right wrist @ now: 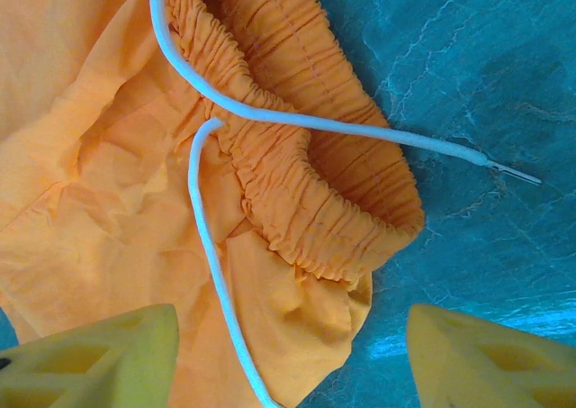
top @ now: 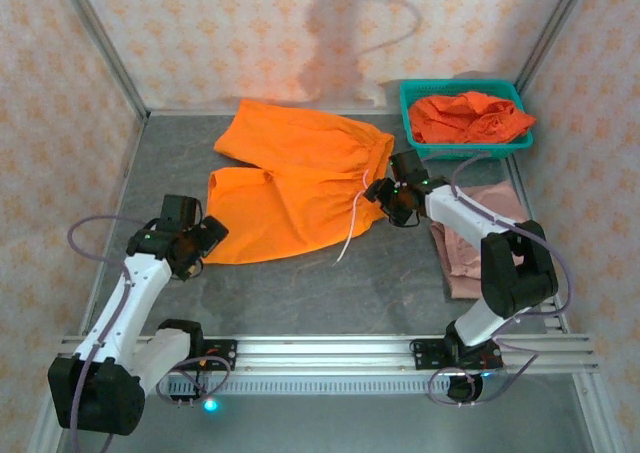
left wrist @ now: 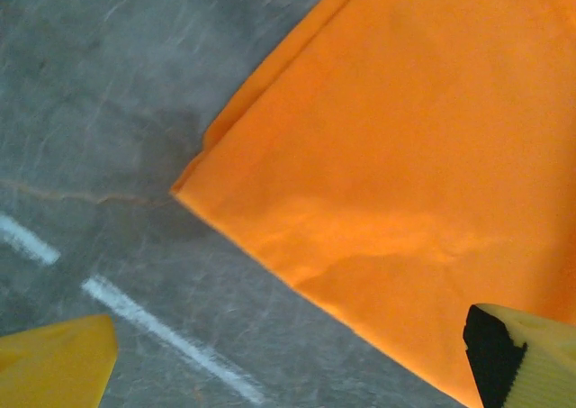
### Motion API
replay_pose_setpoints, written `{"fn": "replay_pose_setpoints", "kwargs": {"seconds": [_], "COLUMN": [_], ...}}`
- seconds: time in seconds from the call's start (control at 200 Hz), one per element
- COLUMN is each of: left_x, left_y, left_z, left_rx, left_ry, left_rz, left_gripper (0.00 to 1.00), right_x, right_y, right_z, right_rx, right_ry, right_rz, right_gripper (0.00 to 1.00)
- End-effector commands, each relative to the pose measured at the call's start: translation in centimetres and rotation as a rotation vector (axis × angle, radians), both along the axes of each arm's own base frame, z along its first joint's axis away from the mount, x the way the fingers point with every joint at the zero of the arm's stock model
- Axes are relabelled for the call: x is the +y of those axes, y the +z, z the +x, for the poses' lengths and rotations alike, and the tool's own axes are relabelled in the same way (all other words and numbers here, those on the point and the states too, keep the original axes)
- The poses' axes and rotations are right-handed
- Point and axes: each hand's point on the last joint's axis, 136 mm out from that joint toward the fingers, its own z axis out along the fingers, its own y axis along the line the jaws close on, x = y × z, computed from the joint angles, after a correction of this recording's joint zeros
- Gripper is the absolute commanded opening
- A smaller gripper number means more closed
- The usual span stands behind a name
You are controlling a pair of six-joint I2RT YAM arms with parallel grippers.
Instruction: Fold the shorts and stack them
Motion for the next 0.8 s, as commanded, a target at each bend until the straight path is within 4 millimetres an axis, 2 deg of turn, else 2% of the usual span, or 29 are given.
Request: {"fn": "replay_pose_setpoints", "kwargs": {"seconds": [0.0, 0.12, 0.21, 0.42, 0.596, 0.796], "left_x": [0.7, 1.0, 1.2, 1.9, 1.7, 2.2], "left_y": [-2.0, -3.6, -4.4, -5.6, -7.2, -7.9], "left_z": [-1.2, -0.9, 0.1, 2.0, 2.1, 2.5], "left_rx": [0.069, 0.094, 0.091, 0.098, 0.136, 0.142], "left_ry": [0.091, 0.106, 0.101, 0.086, 0.08, 0.078], "left_rz": [0.003, 0.009, 0.009, 0.046, 0.034, 0.061], "left_gripper": [1.0, 0.95, 0.9, 0.72, 0.69, 0.64], "right_x": [-0.5, -0.7, -0.9, -1.4, -1.7, -1.8], "right_y": [0.1, 0.2, 0.3, 0.4, 0.4, 0.4], "right_z": [0.0, -0.2, -0.3, -0.7, -0.8, -0.8], "right_rx": [-0.019, -0.025, -0.027, -0.031, -0.03, -0.028], "right_ry": [-0.02, -0.017, -0.018, -0.019, -0.023, -0.028], "right_rz": [-0.01, -0.013, -0.014, -0.024, -0.034, -0.034], "right_gripper": [0.67, 0.66, 0.66, 0.66, 0.66, 0.65]}}
